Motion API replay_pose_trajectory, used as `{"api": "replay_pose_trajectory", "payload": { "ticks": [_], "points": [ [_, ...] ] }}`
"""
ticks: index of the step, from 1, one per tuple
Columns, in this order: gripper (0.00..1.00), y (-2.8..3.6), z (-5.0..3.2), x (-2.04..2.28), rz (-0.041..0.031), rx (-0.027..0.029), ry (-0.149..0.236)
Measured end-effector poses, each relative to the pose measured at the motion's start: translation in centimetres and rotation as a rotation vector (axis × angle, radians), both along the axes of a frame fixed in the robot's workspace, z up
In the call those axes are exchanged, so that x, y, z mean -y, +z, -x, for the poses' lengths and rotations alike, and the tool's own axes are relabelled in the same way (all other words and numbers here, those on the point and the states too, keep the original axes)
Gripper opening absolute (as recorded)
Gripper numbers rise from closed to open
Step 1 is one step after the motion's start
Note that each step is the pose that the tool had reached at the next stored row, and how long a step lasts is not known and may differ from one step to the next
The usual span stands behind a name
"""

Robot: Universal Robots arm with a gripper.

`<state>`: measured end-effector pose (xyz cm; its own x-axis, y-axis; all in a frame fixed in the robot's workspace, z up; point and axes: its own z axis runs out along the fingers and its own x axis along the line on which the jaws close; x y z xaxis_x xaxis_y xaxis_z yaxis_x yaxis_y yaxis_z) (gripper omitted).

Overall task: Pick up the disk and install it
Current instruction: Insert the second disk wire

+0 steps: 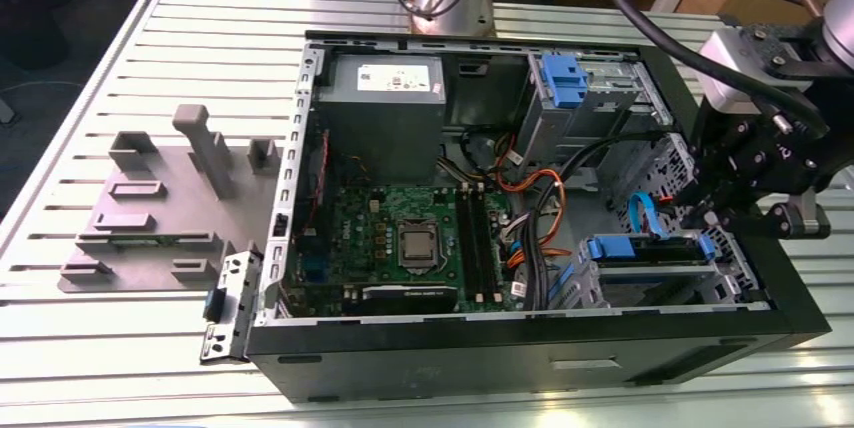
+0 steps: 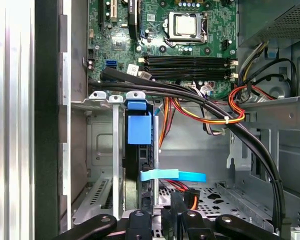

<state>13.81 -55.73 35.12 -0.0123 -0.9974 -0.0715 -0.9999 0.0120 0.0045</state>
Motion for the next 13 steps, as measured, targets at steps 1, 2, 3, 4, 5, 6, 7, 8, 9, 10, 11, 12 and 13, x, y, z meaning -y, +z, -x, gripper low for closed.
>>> {"api": "replay_pose_trajectory", "payload": {
  "ticks": [1,2,3,4,5,6,7,8,9,10,11,12,13],
  "points": [
    [0.3,-0.04,-0.06,-0.1,-0.0001,0.0,0.0],
    [0.3,-0.07,-0.14,-0.17,0.0,0.0,0.0],
    [0.3,-0.11,-0.23,-0.24,0.0,0.0,0.0],
    [0.3,-0.16,-0.33,-0.3,-0.0002,0.0,0.0],
    [0.3,-0.2,-0.46,-0.34,-0.0002,0.0,0.0],
    [0.3,-0.21,-0.59,-0.37,0.0002,0.0,0.0],
    [0.3,-0.23,-0.73,-0.4,0.0005,0.0,0.0],
    [0.3,-0.26,-0.86,-0.42,0.0009,0.0,0.0],
    [0.3,-0.28,-1.0,-0.44,0.0011,0.0,0.0],
    [0.3,-0.32,-1.14,-0.45,0.0013,0.0,0.0],
    [0.3,-0.35,-1.3,-0.47,0.0019,0.0,0.0],
    [0.3,-0.37,-1.45,-0.48,0.0026,0.0,0.0],
    [0.3,-0.41,-1.6,-0.49,0.0032,0.0,0.0]
  ]
}}
